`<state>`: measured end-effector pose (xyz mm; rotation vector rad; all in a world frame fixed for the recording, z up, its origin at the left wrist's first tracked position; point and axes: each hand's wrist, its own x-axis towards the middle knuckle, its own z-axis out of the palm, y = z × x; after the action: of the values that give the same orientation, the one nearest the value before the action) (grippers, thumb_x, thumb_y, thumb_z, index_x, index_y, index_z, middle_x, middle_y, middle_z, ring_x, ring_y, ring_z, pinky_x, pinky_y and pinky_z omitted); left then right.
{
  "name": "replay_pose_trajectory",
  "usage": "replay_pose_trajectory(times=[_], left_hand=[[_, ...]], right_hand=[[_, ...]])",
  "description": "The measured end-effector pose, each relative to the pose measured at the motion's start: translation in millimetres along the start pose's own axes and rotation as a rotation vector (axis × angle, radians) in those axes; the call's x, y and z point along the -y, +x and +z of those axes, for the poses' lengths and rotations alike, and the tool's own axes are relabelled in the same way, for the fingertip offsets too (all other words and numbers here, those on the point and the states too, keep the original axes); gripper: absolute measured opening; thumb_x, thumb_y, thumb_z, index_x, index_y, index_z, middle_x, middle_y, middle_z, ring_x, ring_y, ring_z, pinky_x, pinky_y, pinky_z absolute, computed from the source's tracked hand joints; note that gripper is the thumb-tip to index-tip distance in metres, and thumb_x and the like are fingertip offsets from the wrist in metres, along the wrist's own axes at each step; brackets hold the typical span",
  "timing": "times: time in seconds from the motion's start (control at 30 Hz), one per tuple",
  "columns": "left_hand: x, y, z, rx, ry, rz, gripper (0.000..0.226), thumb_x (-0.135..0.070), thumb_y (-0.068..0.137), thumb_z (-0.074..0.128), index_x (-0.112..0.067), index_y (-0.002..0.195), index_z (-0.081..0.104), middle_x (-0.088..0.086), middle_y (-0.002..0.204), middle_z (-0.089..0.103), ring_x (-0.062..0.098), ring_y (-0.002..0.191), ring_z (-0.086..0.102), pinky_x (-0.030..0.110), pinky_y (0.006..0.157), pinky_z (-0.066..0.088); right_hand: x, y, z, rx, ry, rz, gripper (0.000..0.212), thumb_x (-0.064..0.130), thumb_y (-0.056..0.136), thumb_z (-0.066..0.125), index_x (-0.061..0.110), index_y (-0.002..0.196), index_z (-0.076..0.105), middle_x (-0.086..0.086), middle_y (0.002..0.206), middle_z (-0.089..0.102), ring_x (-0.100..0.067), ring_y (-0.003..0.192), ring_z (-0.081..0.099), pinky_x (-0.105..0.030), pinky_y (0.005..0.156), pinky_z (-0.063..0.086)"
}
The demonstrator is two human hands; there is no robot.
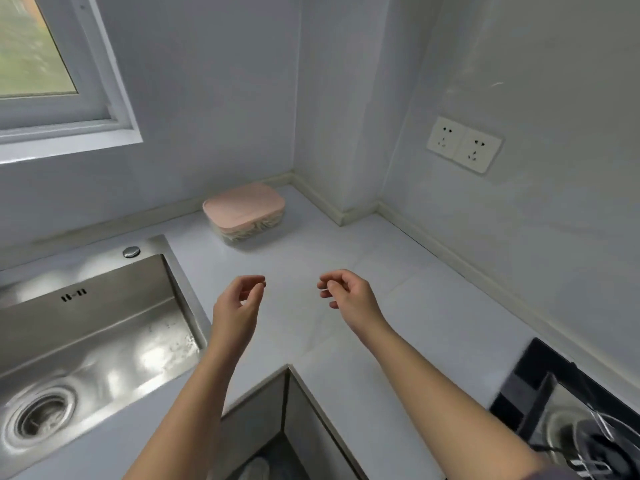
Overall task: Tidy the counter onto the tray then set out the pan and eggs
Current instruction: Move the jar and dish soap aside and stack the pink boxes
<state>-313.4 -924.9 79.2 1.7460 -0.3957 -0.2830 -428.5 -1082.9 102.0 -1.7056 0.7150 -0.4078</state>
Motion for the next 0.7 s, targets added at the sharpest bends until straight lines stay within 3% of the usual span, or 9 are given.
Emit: replay_pose_trajectory(times=[0.1, 0.23, 0.37, 0.5, 0.6, 0.7], left_hand=[[12, 87, -9, -0.016, 0.019, -0.032, 0.015, -0.015, 0.093, 0.055, -0.023, 0.100, 0.066, -0.006, 0.099, 0.069, 0.016, 0.098, 0.063, 0.045, 0.090, 0.052], [35, 182, -17, -0.052, 0.101, -0.072, 0.016, -0.016, 0.093, 0.054, -0.019, 0.104, 0.066, -0.001, 0.107, 0.065, 0.018, 0.107, 0.059, 0.029, 0.086, 0.043], [60, 268, -17, -0.061, 0.198, -0.088, 0.023, -0.017, 0.093, 0.055, -0.017, 0.114, 0.063, 0.006, 0.129, 0.052, 0.018, 0.125, 0.045, 0.034, 0.102, 0.036], [76, 312, -16, -0.080, 0.204, -0.151, 0.046, -0.016, 0.093, 0.056, -0.012, 0.137, 0.045, 0.008, 0.146, 0.038, 0.020, 0.139, 0.030, 0.036, 0.114, 0.026], [85, 332, -13, -0.078, 0.166, -0.209, 0.062, -0.015, 0.093, 0.056, -0.011, 0.148, 0.027, 0.004, 0.154, 0.031, 0.019, 0.141, 0.028, 0.033, 0.113, 0.025], [95, 344, -14, -0.077, 0.157, -0.252, 0.065, -0.013, 0.093, 0.054, -0.014, 0.150, 0.022, 0.002, 0.153, 0.032, 0.019, 0.140, 0.032, 0.034, 0.111, 0.029]], right_hand=[[8, 86, 34, 0.001, -0.054, 0.049, 0.021, 0.009, 0.095, 0.046, 0.016, 0.098, 0.065, 0.004, 0.094, 0.068, -0.011, 0.085, 0.064, -0.023, 0.074, 0.047], [14, 184, 72, 0.010, -0.153, 0.104, 0.020, 0.011, 0.092, 0.048, 0.021, 0.094, 0.065, 0.003, 0.096, 0.066, -0.017, 0.091, 0.062, -0.028, 0.077, 0.047], [14, 280, 105, 0.013, -0.295, 0.107, 0.024, 0.012, 0.093, 0.049, 0.015, 0.111, 0.065, -0.001, 0.105, 0.064, -0.014, 0.094, 0.056, -0.022, 0.077, 0.040], [9, 342, 124, 0.023, -0.394, 0.131, 0.040, 0.012, 0.092, 0.052, 0.014, 0.132, 0.052, -0.005, 0.134, 0.052, -0.021, 0.120, 0.051, -0.018, 0.087, 0.035], [3, 379, 132, 0.023, -0.406, 0.128, 0.050, 0.011, 0.088, 0.056, 0.013, 0.137, 0.046, -0.008, 0.139, 0.050, -0.024, 0.125, 0.049, -0.024, 0.098, 0.037], [-1, 399, 137, 0.062, -0.411, 0.158, 0.054, 0.015, 0.088, 0.058, 0.012, 0.140, 0.042, -0.009, 0.141, 0.049, -0.026, 0.128, 0.048, -0.029, 0.102, 0.038]])
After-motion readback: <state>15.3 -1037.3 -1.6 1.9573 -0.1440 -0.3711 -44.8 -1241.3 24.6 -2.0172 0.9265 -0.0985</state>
